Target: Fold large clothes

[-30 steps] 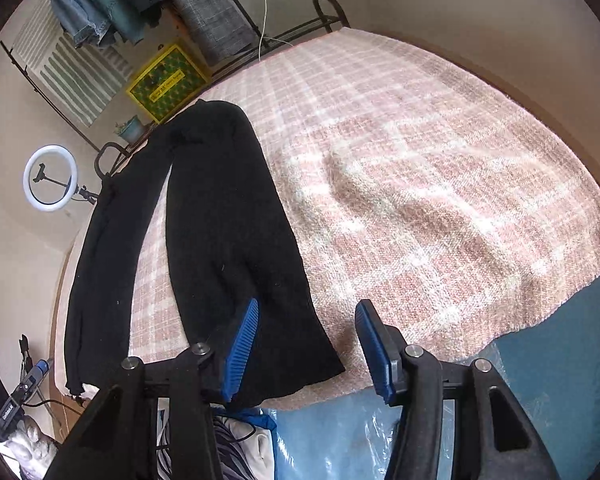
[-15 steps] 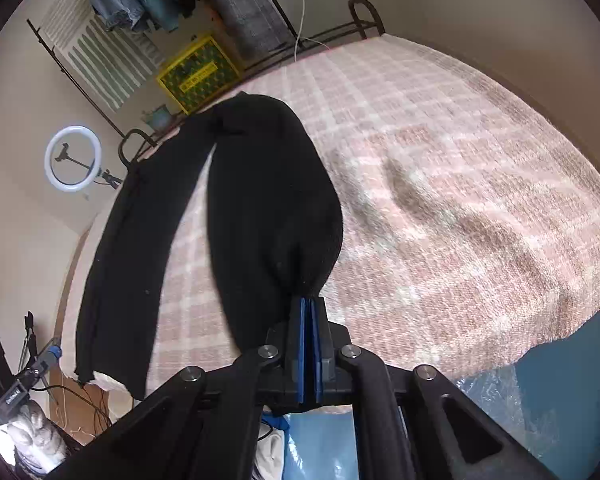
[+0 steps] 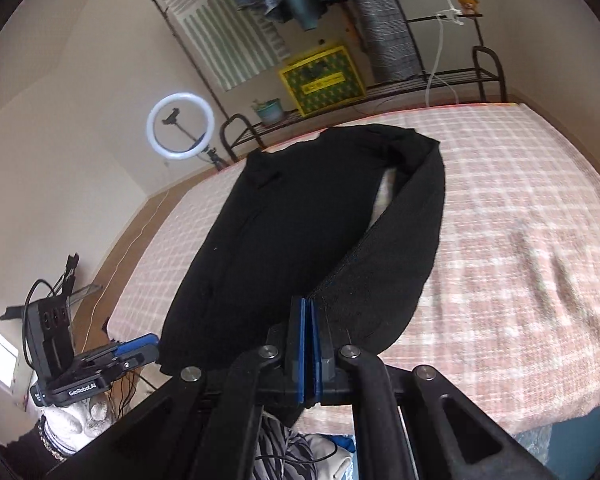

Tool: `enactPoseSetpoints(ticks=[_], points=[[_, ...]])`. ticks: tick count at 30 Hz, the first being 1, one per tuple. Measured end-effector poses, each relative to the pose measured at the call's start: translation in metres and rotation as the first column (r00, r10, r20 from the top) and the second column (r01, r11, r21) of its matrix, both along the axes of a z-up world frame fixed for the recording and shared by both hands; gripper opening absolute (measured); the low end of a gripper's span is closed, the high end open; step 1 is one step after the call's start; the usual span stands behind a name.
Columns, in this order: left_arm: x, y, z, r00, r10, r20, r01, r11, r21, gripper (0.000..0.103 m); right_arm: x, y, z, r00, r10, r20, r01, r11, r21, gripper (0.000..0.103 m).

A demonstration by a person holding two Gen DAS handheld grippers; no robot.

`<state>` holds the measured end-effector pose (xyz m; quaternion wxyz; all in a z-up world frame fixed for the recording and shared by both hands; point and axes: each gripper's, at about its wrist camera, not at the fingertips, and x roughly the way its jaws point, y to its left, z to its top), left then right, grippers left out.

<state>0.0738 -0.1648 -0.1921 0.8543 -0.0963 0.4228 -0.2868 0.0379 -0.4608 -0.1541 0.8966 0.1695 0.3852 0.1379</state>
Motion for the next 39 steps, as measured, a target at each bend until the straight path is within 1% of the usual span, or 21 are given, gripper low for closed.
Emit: enactPoseSetpoints(ticks=[2,7,10,11,12,13,16,19,23,24,26,28,29,31,32,34,36,39], points=[[0.003,0.002,-0.002,1.0,0.013,-0.005,-0.013,1.0,-0.001,0.031,0.007,0.022,-0.007,0.999,0.051,-0.005,-0.051,0.999,-0.019,0.0],[0.009,0.005,-0.006,0.999,0.029,-0.025,-0.03,0.999,-0.026,0.031,0.025,0.065,-0.048,0.987,0.139,-0.081,-0.14,0.99,-0.007,0.001],[0.016,0.001,-0.01,0.999,0.017,-0.05,-0.019,0.999,-0.047,0.031,0.032,0.079,-0.065,0.972,0.196,-0.127,-0.197,0.98,0.003,0.008],[0.018,-0.001,-0.011,0.998,0.008,-0.057,-0.012,0.998,-0.056,0.031,0.032,0.081,-0.069,0.966,0.216,-0.14,-0.216,0.976,0.016,0.025],[0.02,-0.005,-0.013,0.998,-0.004,-0.065,0.0,0.998,-0.068,0.031,0.03,0.079,-0.07,0.963,0.23,-0.141,-0.228,0.973,0.03,0.037],[0.022,-0.009,-0.015,0.997,-0.016,-0.07,0.011,0.997,-0.074,0.031,0.028,0.075,-0.069,0.963,0.235,-0.13,-0.232,0.972,0.038,0.043],[0.027,-0.028,-0.021,0.996,-0.045,-0.081,0.04,0.997,-0.063,0.031,0.026,0.058,-0.06,0.966,0.235,-0.104,-0.232,0.972,0.042,0.043],[0.035,-0.05,-0.03,0.992,-0.082,-0.099,0.076,0.995,-0.059,0.031,0.037,0.026,-0.051,0.979,0.181,-0.099,-0.179,0.983,0.03,0.043],[0.043,-0.077,-0.045,0.987,-0.111,-0.119,0.11,0.994,-0.014,0.031,0.06,-0.02,-0.041,0.991,0.107,-0.086,-0.104,0.994,0.041,0.043],[0.044,-0.082,-0.05,0.986,-0.113,-0.125,0.114,0.994,0.0,0.031,0.066,-0.031,-0.039,0.993,0.088,-0.081,-0.085,0.996,0.039,0.043],[0.047,-0.093,-0.06,0.985,-0.109,-0.137,0.114,0.993,0.034,0.031,0.075,-0.047,-0.036,0.995,0.063,-0.079,-0.061,0.997,0.038,0.047],[0.048,-0.1,-0.069,0.984,-0.1,-0.148,0.108,0.993,0.043,0.031,0.089,-0.06,-0.034,0.996,0.041,-0.076,-0.038,0.999,0.03,0.047],[0.047,-0.102,-0.07,0.987,-0.094,-0.129,0.1,0.994,0.037,0.031,0.097,-0.064,-0.033,0.997,0.031,-0.075,-0.03,0.999,0.019,0.049],[0.043,-0.107,-0.071,0.991,-0.096,-0.093,0.101,0.993,0.055,0.031,0.115,-0.073,-0.031,0.997,0.016,-0.072,-0.017,1.0,-0.005,0.053],[0.042,-0.11,-0.071,0.992,-0.097,-0.076,0.102,0.993,0.064,0.025,0.124,-0.076,-0.03,0.998,0.01,-0.07,-0.011,1.0,-0.014,0.055],[0.041,-0.116,-0.073,0.991,-0.119,-0.067,0.124,0.99,0.072,0.003,0.148,-0.086,-0.029,0.997,0.0,-0.071,-0.002,1.0,-0.019,0.056],[0.039,-0.118,-0.07,0.991,-0.126,-0.05,0.13,0.989,0.071,0.002,0.173,-0.096,-0.027,0.997,-0.024,-0.07,0.023,1.0,-0.017,0.056],[0.032,-0.115,-0.058,0.986,-0.159,-0.044,0.159,0.987,0.01,0.002,0.216,-0.111,-0.029,0.995,-0.061,-0.073,0.061,0.998,0.005,0.056]])
